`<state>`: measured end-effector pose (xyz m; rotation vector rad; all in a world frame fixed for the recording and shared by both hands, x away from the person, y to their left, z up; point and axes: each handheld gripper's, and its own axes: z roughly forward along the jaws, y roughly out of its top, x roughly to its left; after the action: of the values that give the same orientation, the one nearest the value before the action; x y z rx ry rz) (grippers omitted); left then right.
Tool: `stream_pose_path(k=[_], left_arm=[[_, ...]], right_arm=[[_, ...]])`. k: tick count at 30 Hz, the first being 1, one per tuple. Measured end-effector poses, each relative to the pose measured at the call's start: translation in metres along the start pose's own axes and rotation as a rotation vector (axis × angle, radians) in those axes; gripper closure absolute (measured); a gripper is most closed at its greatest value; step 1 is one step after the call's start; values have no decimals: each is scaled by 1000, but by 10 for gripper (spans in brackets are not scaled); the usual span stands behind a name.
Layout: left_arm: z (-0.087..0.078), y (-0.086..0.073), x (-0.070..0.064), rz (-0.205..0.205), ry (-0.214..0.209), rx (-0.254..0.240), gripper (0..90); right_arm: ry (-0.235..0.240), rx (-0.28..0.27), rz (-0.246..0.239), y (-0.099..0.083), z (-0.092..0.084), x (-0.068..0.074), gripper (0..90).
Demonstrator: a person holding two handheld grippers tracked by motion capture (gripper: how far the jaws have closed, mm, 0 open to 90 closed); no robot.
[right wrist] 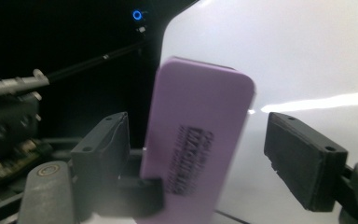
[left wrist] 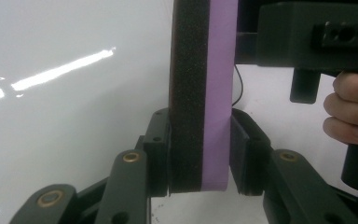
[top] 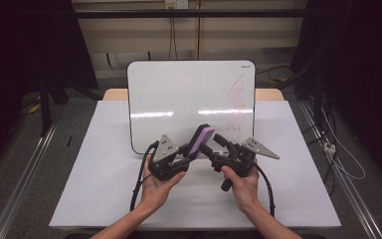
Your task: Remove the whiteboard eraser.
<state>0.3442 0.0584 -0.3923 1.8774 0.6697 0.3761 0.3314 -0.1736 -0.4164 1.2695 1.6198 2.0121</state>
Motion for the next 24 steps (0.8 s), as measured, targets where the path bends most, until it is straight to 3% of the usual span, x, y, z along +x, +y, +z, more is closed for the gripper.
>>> stream_pose_path(k=[6,13,16,24], left_arm=[[3,-1,0,-7,-4,-1,636],[3,-2,-1,-14,-9,-5,636],[4,-3,0,-26,-14,-8,636],[7,-7,2,-45,-26,0,634]], right_arm=[[1,5,29,-5,4,-1,245],[-2,11,90,-11,7,-3,391],[-2,9,103,-12,8,-2,398],[-8,23,91,-13,9,-3,407]])
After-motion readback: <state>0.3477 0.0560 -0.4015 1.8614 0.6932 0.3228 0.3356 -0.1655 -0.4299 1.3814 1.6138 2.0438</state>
